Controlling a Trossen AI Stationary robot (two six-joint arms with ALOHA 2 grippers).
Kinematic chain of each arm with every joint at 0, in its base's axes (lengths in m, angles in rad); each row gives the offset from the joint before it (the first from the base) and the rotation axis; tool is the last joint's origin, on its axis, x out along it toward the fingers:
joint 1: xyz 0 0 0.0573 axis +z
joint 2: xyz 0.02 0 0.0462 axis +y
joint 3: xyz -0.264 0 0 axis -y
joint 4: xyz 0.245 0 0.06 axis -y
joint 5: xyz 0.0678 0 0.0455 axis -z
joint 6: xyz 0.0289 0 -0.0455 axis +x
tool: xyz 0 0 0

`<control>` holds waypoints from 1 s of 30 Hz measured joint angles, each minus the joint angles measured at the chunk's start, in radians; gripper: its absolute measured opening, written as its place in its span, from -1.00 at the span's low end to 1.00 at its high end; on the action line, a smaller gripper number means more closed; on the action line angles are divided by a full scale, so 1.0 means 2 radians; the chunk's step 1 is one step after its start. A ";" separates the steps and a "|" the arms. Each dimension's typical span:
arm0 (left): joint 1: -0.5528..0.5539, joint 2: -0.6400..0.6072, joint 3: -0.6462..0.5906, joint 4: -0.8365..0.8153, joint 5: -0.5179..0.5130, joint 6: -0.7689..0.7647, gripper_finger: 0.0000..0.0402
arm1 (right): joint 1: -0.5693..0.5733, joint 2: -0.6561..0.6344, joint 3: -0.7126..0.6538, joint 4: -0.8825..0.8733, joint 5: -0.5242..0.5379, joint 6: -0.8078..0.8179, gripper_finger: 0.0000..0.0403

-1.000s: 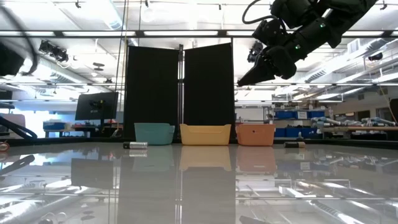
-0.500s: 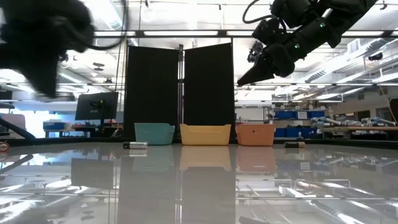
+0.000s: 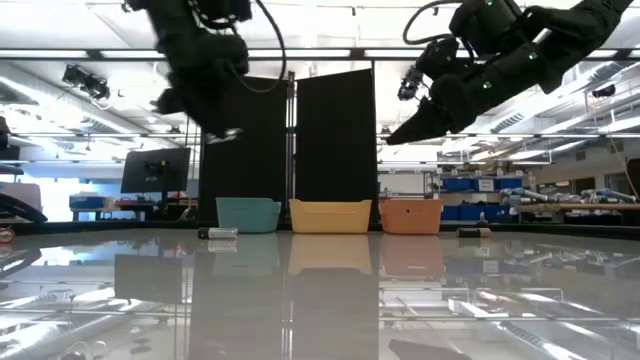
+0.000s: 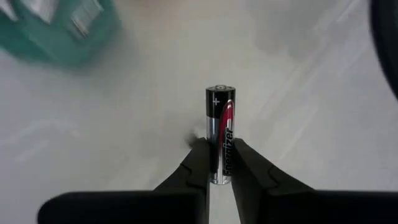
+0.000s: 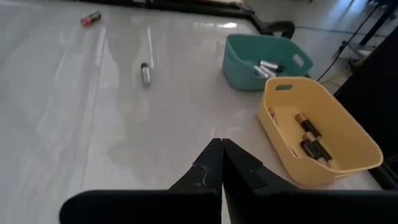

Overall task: Sort batteries
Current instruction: Put the silver battery into the green bin

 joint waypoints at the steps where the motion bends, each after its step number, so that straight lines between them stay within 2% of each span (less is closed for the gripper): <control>1: 0.023 0.002 0.010 -0.001 0.002 0.026 -0.78 | 0.002 0.000 -0.002 0.007 0.006 0.003 -0.94; 4: 0.092 0.017 0.043 -0.014 0.027 0.101 -0.78 | 0.010 0.000 -0.002 0.019 0.023 0.011 -0.94; 8: 0.167 0.067 0.096 -0.048 0.035 0.184 -0.78 | 0.019 0.000 -0.002 0.031 0.034 0.011 -0.94; 14: 0.241 0.167 0.183 -0.077 0.035 0.291 -0.78 | 0.032 0.000 -0.002 0.035 0.058 0.025 -0.94; 17: 0.272 0.222 0.219 -0.080 0.034 0.315 -0.78 | 0.038 0.000 -0.002 0.041 0.069 0.028 -0.94; 24: 0.300 0.327 0.274 -0.087 0.032 0.351 -0.78 | 0.049 0.000 -0.002 0.051 0.070 0.028 -0.94; 30: 0.305 0.371 0.296 -0.067 0.032 0.366 -0.78 | 0.057 0.000 -0.002 0.053 0.081 0.028 -0.94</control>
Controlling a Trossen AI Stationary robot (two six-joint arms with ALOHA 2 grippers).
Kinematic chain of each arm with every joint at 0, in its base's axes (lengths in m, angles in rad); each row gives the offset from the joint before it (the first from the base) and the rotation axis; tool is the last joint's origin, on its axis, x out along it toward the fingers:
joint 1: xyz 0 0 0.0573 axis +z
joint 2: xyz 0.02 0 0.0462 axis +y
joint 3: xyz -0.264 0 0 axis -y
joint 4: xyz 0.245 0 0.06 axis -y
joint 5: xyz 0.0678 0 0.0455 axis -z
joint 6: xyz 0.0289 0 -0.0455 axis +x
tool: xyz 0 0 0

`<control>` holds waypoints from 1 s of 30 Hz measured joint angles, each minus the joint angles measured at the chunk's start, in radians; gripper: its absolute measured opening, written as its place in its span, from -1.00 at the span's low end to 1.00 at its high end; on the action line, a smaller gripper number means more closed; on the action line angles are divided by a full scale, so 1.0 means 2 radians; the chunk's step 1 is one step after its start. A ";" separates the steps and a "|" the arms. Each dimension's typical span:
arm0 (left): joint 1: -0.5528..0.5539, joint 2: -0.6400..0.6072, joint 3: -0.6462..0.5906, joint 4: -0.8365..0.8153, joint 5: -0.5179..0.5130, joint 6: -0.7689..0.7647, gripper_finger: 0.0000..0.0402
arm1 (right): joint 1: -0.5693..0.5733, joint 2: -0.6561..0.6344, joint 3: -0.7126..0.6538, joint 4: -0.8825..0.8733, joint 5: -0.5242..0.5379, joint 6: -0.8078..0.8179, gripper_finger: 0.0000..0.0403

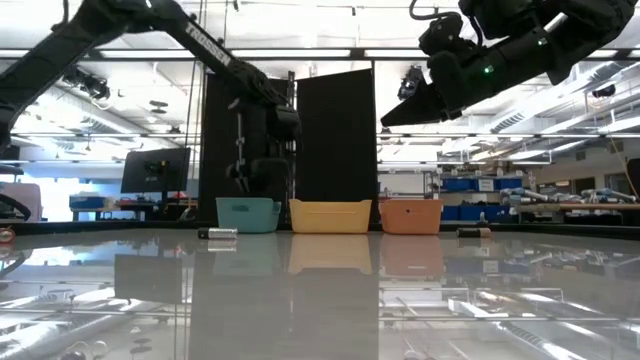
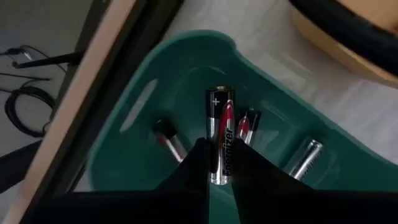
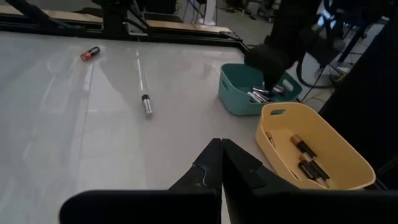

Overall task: Sort batteries
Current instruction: Put the silver battery into the green bin

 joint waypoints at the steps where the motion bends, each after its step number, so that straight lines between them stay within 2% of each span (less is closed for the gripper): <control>1: 0.001 0.006 0.002 0.001 0.000 0.001 -0.78 | 0.001 0.000 0.000 0.001 0.001 0.000 -0.94; 9: 0.003 0.028 0.002 0.018 -0.005 0.005 -0.78 | 0.004 0.000 0.000 0.001 0.002 0.006 -0.94; 22: 0.005 0.030 0.002 0.025 -0.009 0.006 -0.78 | 0.004 0.000 0.000 0.005 0.002 0.006 -0.94; 30: 0.003 0.030 0.002 0.021 -0.009 0.005 -0.60 | 0.004 0.000 0.000 0.004 0.002 -0.007 -0.91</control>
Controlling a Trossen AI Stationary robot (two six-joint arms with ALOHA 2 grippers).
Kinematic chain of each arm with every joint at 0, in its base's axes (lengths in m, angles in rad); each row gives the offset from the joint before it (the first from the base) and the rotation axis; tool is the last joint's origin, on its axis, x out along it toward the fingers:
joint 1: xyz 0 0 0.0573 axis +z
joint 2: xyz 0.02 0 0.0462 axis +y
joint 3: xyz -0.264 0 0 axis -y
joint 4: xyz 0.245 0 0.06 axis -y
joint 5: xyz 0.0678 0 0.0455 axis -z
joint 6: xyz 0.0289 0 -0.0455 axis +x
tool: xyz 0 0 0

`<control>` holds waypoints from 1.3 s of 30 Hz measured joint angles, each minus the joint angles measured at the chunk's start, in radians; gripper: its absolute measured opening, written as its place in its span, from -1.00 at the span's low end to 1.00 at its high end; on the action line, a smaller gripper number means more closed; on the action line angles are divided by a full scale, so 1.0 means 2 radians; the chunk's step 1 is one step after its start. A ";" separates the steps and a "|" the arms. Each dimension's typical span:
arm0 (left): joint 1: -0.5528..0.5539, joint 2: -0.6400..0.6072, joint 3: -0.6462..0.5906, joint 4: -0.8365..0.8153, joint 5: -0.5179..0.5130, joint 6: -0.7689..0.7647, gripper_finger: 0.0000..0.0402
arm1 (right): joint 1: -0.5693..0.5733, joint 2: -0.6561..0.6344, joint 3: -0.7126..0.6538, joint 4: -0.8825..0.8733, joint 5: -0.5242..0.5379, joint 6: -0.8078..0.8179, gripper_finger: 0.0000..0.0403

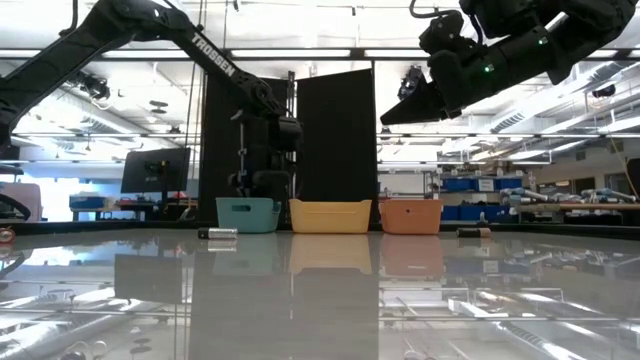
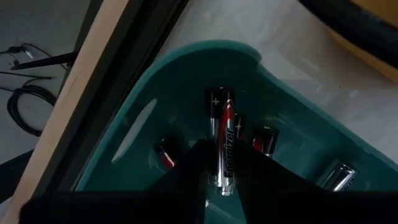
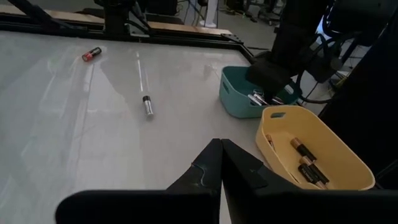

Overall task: Sort batteries
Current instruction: Put the silver battery into the green bin, then put the brown battery into the yellow bin

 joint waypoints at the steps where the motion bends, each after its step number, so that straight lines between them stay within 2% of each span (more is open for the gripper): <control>1: 0.000 0.000 0.000 -0.001 0.000 0.000 -0.59 | 0.000 0.000 0.000 0.000 0.000 0.000 -0.90; 6: -0.007 0.000 0.000 -0.014 -0.003 0.019 -0.58 | 0.000 0.000 0.000 0.013 0.000 0.012 -0.85; 12: -0.017 0.000 0.001 -0.014 -0.035 0.021 -0.57 | 0.000 0.000 0.000 0.016 0.000 0.011 -0.77; 20: -0.028 0.000 0.033 -0.029 -0.038 0.024 -0.56 | 0.000 0.000 0.000 0.016 0.000 0.005 -0.53; 26: -0.033 0.000 0.047 -0.047 -0.041 0.024 -0.56 | 0.000 0.000 0.000 0.015 0.000 0.004 -0.47; 33: -0.034 -0.009 0.037 -0.079 -0.070 0.027 -0.66 | 0.000 0.000 0.000 0.010 0.000 -0.001 -0.63; 39: -0.040 -0.080 -0.019 -0.009 -0.075 0.009 -0.95 | 0.000 0.000 0.000 -0.001 0.000 -0.020 -0.95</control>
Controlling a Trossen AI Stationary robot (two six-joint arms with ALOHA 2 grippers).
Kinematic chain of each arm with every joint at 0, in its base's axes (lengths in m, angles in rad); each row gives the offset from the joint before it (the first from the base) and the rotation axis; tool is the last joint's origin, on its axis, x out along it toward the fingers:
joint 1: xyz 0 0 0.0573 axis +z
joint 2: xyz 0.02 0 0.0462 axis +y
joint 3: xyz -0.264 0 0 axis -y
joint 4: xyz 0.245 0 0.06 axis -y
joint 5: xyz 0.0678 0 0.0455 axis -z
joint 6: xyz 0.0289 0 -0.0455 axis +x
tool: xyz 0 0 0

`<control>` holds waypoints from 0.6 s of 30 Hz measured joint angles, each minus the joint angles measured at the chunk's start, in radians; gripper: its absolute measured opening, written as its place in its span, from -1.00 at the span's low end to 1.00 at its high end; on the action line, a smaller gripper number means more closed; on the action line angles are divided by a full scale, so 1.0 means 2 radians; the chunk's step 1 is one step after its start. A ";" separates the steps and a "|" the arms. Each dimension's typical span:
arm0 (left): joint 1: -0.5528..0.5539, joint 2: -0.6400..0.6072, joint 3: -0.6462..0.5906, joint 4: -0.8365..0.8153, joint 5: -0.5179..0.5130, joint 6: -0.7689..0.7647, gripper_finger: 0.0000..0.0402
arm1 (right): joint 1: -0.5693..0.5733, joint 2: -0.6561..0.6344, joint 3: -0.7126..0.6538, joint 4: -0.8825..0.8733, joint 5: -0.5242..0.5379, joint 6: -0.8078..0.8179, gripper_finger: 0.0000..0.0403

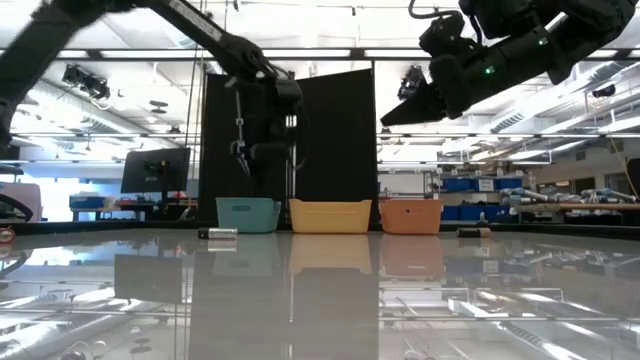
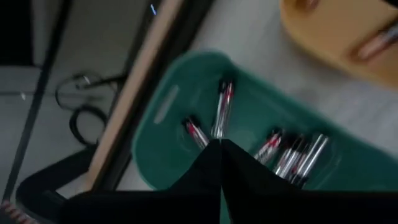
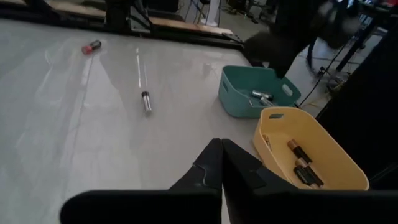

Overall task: Sort batteries
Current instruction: Put the brown battery into the yellow bin

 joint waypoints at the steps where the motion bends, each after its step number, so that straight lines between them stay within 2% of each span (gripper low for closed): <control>1: -0.001 -0.018 -0.019 0.023 0.000 -0.007 -0.96 | 0.000 0.000 0.000 -0.004 0.000 -0.002 -0.95; 5: -0.014 -0.098 -0.113 0.125 0.007 -0.023 -0.94 | -0.004 0.000 0.000 -0.008 0.000 -0.002 -0.91; 9: -0.040 -0.180 -0.224 0.245 0.021 -0.036 -0.93 | -0.004 0.000 0.000 -0.008 -0.013 0.004 -0.96; 13: -0.074 -0.256 -0.331 0.383 0.047 -0.053 -0.94 | -0.005 0.001 0.000 -0.001 -0.052 0.032 -0.93; 18: -0.118 -0.321 -0.455 0.580 0.082 -0.073 -0.94 | -0.005 0.034 -0.030 0.147 -0.153 0.040 -0.97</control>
